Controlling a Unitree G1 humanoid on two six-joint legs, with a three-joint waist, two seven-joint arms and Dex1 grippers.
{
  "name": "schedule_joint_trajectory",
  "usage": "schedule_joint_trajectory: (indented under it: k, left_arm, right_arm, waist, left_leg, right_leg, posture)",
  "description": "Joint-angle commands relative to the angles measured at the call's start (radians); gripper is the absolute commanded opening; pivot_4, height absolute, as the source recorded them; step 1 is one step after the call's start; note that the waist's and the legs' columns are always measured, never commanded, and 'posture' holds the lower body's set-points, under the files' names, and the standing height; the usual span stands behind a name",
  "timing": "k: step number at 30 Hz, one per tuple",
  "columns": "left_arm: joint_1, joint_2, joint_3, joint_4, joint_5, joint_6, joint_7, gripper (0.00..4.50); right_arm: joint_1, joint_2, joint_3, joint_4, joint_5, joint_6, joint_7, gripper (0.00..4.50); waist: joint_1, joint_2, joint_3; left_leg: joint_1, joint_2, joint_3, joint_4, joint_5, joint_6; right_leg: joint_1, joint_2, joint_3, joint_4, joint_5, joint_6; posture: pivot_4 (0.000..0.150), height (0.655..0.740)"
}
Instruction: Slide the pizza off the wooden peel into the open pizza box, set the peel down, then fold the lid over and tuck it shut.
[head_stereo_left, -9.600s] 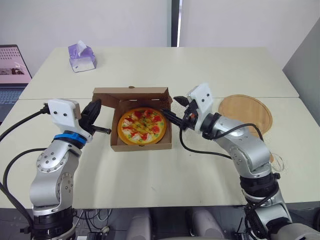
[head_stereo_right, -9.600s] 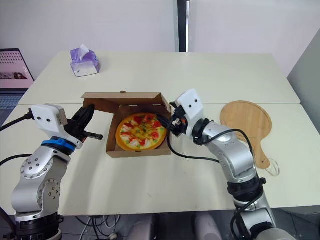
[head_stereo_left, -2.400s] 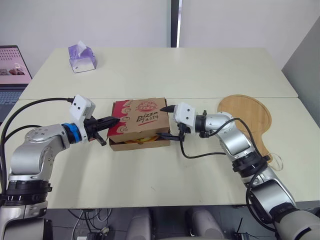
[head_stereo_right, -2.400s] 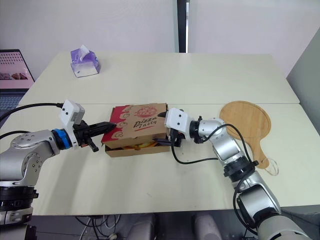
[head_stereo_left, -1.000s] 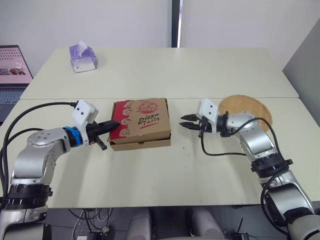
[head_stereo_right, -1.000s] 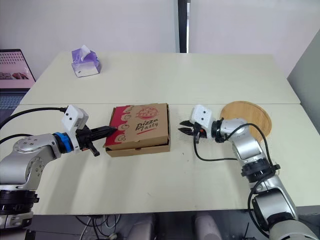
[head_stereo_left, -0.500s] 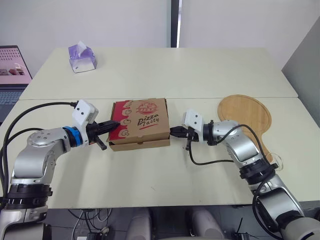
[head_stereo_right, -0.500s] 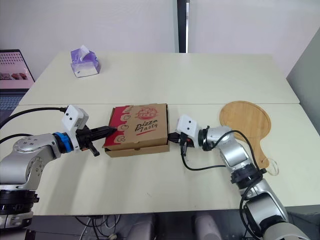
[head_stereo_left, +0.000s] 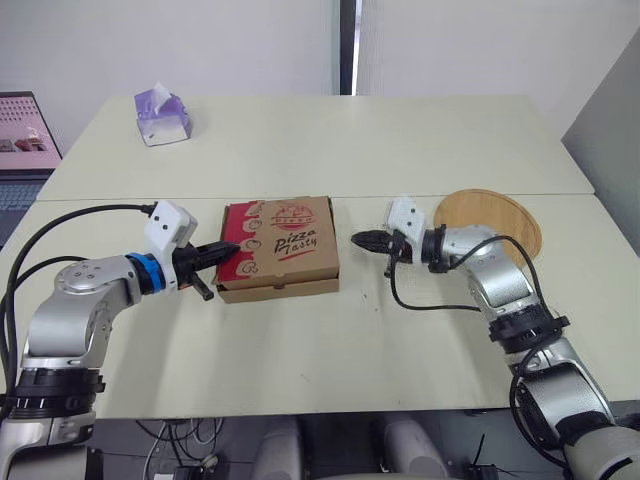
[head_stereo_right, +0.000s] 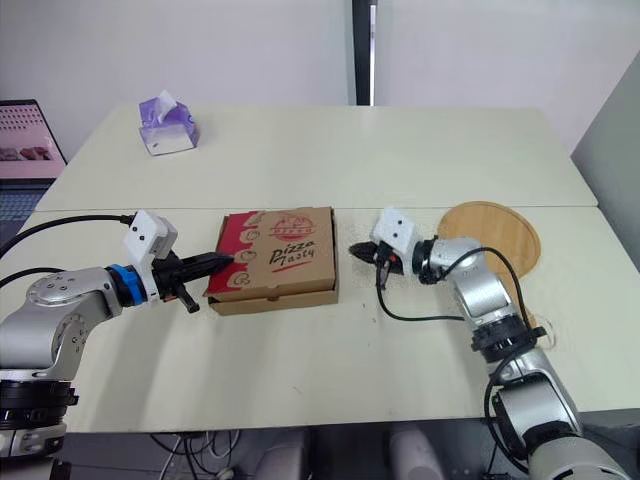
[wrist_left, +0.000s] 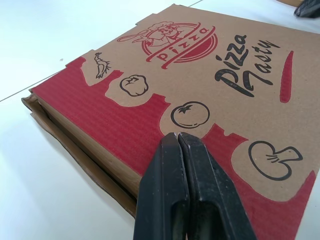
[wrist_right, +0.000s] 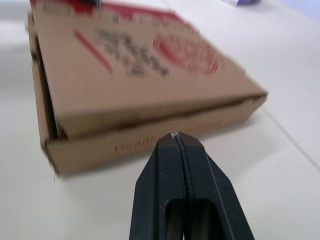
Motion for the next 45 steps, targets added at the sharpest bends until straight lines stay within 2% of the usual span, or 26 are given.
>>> schedule_joint_trajectory:
  k: [1,7,12,17,22,31,45]
  left_arm:
    - [-0.006,0.012,0.003,-0.008,0.005,-0.003,-0.005,0.0]
    - [0.006,0.025,0.029,-0.02,-0.006,-0.002,-0.006,0.0]
    - [0.007,0.055,0.1,-0.035,-0.063,0.034,-0.021,0.0]
    - [0.04,0.142,0.163,0.017,-0.059,0.005,-0.083,0.0]
    - [0.074,0.217,0.133,0.059,0.001,-0.071,-0.15,0.0]
    - [0.107,0.204,0.033,0.006,0.023,-0.064,-0.184,0.0]
    - [0.021,0.148,-0.042,0.038,0.036,-0.066,-0.189,0.0]
  right_arm:
    - [0.003,0.03,-0.012,-0.098,0.061,0.049,0.004,0.03]
    - [0.057,0.039,0.052,-0.156,0.039,0.064,0.014,0.03]
    - [0.06,0.03,0.079,-0.147,0.028,0.063,0.018,0.03]
    - [0.051,0.029,0.081,-0.134,0.026,0.056,0.021,0.03]
    - [0.045,0.036,0.08,-0.128,0.024,0.053,0.02,0.03]
    - [0.045,0.037,0.08,-0.133,0.021,0.054,0.017,0.03]
    - [0.057,0.039,0.08,-0.15,0.015,0.062,0.011,0.03]
  waist:
    - [0.0,0.0,0.0]
    - [0.002,0.0,0.0]
    - [0.001,0.0,0.0]
    - [0.001,0.0,0.0]
    - [0.001,0.0,0.0]
    - [0.003,0.0,0.0]
    - [0.005,0.0,0.0]
  left_leg:
    - [0.0,0.0,0.0,0.0,0.0,0.0]
    - [0.0,0.0,0.0,0.0,0.0,0.0]
    - [0.0,0.0,0.0,0.001,0.0,0.0]
    - [0.0,0.0,0.0,0.0,0.0,0.0]
    - [0.0,0.0,0.0,0.0,0.0,0.0]
    - [0.0,0.0,0.0,0.0,0.0,0.0]
    - [0.0,0.0,0.0,0.0,0.0,0.0]
  right_leg:
    - [0.0,0.0,0.0,0.0,0.0,0.0]
    - [0.0,0.0,0.0,0.0,0.0,0.0]
    - [0.0,0.0,0.0,0.0,0.0,0.0]
    - [0.0,0.0,0.0,0.0,0.0,0.0]
    - [0.0,0.0,0.0,0.0,0.0,0.0]
    - [0.0,0.0,0.0,0.0,0.0,0.0]
    - [0.0,0.0,-0.001,0.0,0.0,0.0]
  posture:
    - [0.15,0.74]
    - [0.15,0.74]
    - [0.15,0.74]
    - [0.15,0.74]
    - [0.15,0.74]
    - [0.15,0.74]
    - [0.15,0.74]
